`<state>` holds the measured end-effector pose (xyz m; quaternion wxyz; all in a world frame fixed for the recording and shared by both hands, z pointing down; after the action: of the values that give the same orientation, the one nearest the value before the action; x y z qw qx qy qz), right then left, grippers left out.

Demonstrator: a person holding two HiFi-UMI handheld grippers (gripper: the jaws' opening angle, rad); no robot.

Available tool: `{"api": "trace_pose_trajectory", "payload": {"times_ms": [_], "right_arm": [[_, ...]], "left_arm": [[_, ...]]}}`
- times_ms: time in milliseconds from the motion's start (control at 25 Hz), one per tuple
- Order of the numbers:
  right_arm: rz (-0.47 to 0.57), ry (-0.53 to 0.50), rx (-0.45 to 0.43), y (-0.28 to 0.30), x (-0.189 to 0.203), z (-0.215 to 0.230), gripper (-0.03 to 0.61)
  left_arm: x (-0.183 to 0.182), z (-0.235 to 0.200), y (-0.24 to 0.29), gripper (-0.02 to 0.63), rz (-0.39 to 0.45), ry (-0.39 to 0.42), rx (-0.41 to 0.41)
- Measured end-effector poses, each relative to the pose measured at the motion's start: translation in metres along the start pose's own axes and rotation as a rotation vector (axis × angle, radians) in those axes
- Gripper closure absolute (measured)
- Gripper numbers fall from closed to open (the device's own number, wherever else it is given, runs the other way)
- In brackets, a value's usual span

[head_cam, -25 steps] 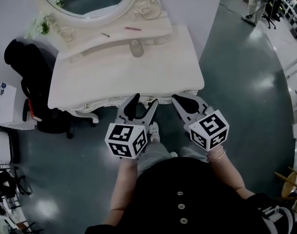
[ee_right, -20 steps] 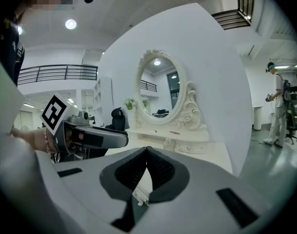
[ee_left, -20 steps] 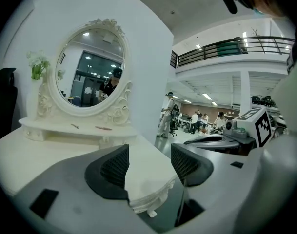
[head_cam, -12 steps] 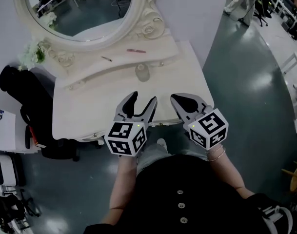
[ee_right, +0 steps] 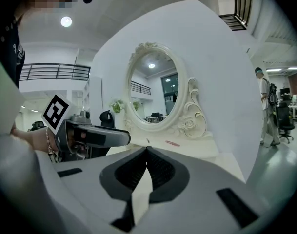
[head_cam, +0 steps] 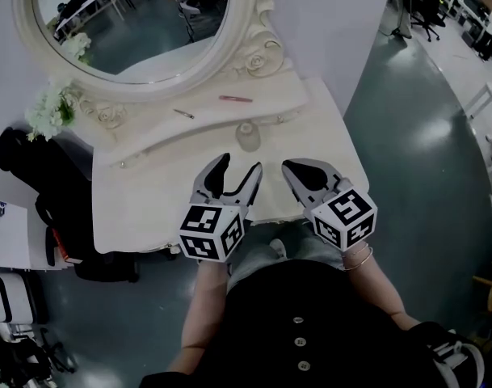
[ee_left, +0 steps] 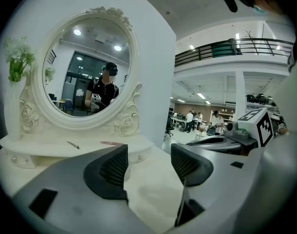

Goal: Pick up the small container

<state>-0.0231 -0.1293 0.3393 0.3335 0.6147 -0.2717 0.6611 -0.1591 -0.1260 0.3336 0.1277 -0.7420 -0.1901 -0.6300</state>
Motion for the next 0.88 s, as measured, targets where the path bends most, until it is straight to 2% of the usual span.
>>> {"api": "trace_pose_trajectory", "payload": {"times_ms": [440, 880], "right_arm": [[-0.048, -0.002, -0.026, 0.017, 0.009, -0.001, 0.577], [-0.065, 0.008, -0.095, 0.041, 0.006, 0.017, 0.577]], "left_arm": [[0.018, -0.012, 0.001, 0.357, -0.044, -0.046, 0.006], [0.01, -0.028, 0.015, 0.357, -0.035, -0.051, -0.059]]}}
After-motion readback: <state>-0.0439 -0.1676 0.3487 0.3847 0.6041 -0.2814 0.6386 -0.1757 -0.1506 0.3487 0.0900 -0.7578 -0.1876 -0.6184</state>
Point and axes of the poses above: the fingertips, and each gripper's own axes: y forward along the fingers, z to its right, x out of its underside, the point moved 5 cm from there along -y, backward along the fingers, and after that the axes turned 12 degrees about z, right-handed, at the moved point
